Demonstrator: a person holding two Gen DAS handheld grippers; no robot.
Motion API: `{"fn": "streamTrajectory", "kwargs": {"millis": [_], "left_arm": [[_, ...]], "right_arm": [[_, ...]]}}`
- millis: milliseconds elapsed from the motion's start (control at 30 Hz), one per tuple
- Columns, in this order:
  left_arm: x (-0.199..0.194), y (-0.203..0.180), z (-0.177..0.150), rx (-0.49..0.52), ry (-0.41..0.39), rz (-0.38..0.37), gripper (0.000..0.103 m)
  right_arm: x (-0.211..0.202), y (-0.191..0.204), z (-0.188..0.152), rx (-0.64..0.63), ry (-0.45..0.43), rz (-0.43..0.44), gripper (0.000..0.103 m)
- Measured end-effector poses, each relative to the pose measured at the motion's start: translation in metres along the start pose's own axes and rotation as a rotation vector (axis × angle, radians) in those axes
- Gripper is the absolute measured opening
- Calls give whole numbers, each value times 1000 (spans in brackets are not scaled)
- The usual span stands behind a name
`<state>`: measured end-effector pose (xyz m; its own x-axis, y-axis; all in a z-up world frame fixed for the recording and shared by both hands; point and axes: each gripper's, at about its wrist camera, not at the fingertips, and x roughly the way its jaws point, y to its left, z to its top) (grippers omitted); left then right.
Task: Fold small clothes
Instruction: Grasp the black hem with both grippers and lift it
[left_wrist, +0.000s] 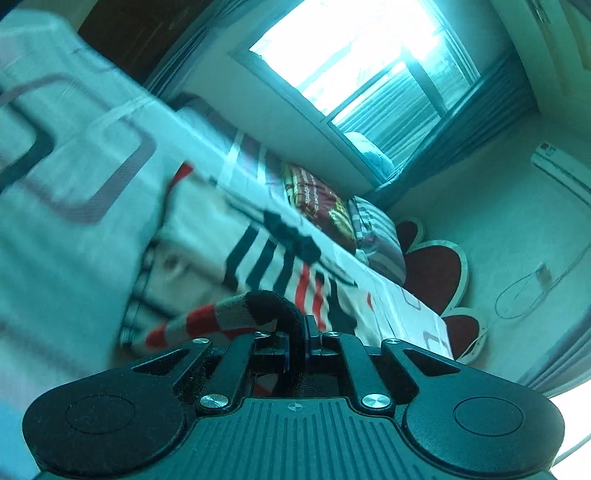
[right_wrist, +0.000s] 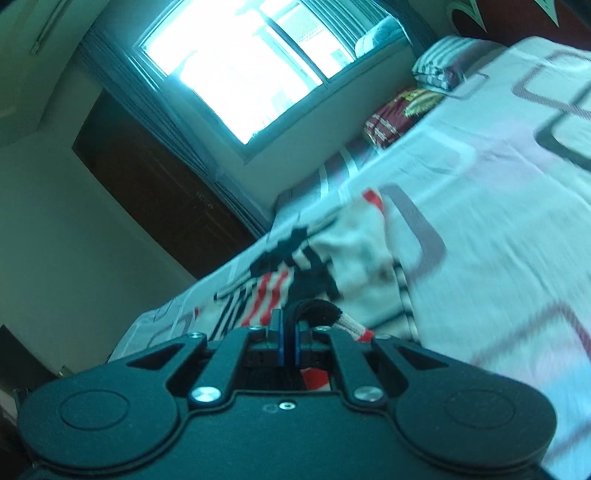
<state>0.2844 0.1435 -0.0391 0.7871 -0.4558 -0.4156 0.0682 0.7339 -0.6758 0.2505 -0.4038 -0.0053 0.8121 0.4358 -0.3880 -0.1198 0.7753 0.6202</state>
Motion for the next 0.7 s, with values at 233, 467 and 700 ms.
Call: {"fn": "streamTrajectory", "kwargs": {"millis": [233, 467, 700], "left_arm": [[63, -8, 59, 71, 16, 41, 7], [123, 1, 90, 94, 62, 88, 7], [178, 24, 112, 58, 136, 141, 7]], "right_arm": [[70, -3, 53, -17, 1, 26, 6], [142, -32, 79, 50, 41, 31, 6], [195, -58, 93, 80, 101, 29, 6]]}}
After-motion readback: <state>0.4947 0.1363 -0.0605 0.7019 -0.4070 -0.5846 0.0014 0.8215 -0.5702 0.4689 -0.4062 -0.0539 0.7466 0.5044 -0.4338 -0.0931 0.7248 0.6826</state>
